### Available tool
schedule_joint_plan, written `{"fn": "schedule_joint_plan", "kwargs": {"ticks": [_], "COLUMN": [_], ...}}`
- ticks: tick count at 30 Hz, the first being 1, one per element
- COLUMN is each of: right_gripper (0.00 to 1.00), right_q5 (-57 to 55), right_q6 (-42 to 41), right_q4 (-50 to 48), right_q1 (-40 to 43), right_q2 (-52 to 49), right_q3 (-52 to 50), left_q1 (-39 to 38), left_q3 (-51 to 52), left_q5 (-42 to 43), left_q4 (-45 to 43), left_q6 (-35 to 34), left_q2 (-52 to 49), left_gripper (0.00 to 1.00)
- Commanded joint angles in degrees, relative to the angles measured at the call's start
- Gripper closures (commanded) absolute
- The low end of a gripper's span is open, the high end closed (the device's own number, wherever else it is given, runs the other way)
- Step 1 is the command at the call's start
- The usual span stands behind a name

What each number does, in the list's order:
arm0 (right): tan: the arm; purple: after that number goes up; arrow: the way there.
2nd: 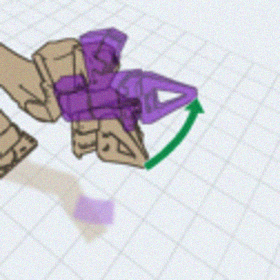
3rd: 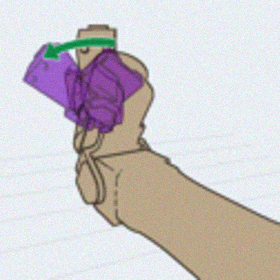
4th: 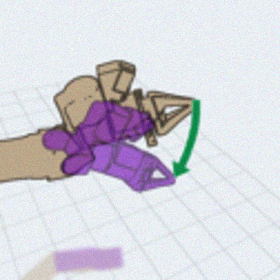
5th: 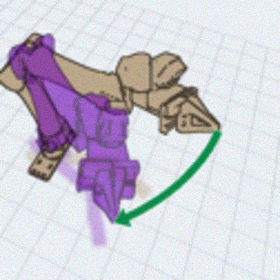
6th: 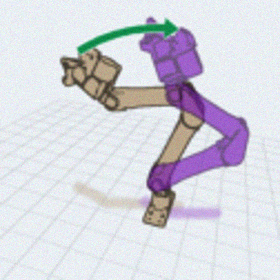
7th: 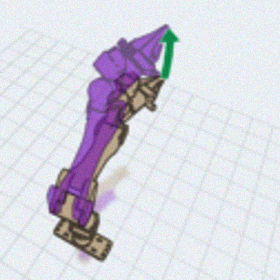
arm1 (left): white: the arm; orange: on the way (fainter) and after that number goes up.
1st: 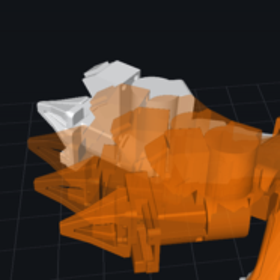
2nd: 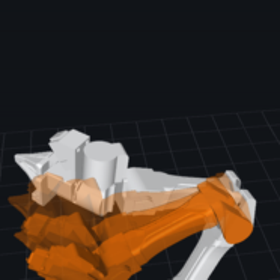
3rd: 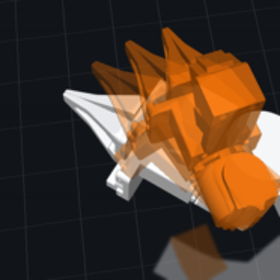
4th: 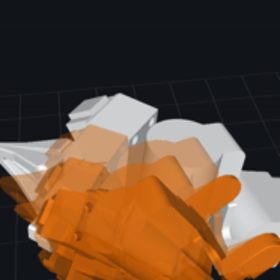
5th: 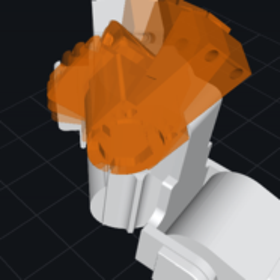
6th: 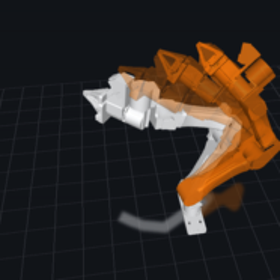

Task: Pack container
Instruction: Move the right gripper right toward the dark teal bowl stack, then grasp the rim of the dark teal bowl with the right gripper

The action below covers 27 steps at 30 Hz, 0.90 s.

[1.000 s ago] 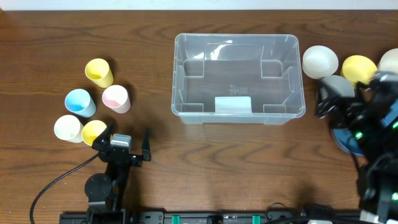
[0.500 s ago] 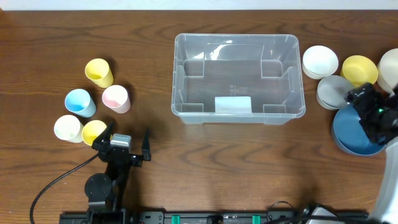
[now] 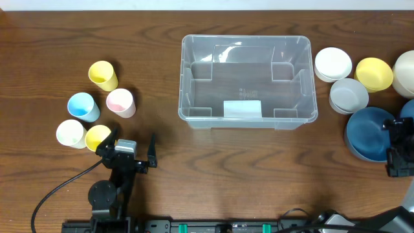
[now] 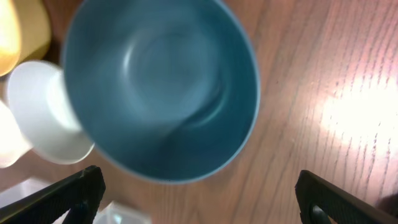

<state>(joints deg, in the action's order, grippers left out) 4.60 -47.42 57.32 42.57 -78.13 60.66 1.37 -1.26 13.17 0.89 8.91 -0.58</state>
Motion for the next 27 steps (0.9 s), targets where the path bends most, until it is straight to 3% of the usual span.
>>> {"fn": "schedule_joint_plan", "kwargs": {"ticks": [1,7,17,27], "right_gripper": [0.01,0.01,0.01,0.05], "right_q5": [-3.98,-3.69,-5.29,-5.44], "right_q6": [-2.08,-2.05,-2.05,-2.08], "right_q4": [-3.15,-12.83,-20.87,-21.84], "right_q1": [0.55,0.55,0.55,0.55], "right_q2": [0.0,-0.48,-1.44,-10.34], "right_q3": [-4.46,-12.15,-15.06,-15.3], "left_q1": [0.22,0.22,0.22,0.22], "left_q3": [1.03,1.03,1.03,1.03], "left_q5": [0.76,0.76,0.76,0.76], "left_q4": [1.9,1.9,1.9,1.88], "left_q6": [0.26,0.26,0.28,0.28], "left_q2": [0.35,0.35,0.35,0.35], "left_gripper": [0.02,0.02,0.02,0.02]}}
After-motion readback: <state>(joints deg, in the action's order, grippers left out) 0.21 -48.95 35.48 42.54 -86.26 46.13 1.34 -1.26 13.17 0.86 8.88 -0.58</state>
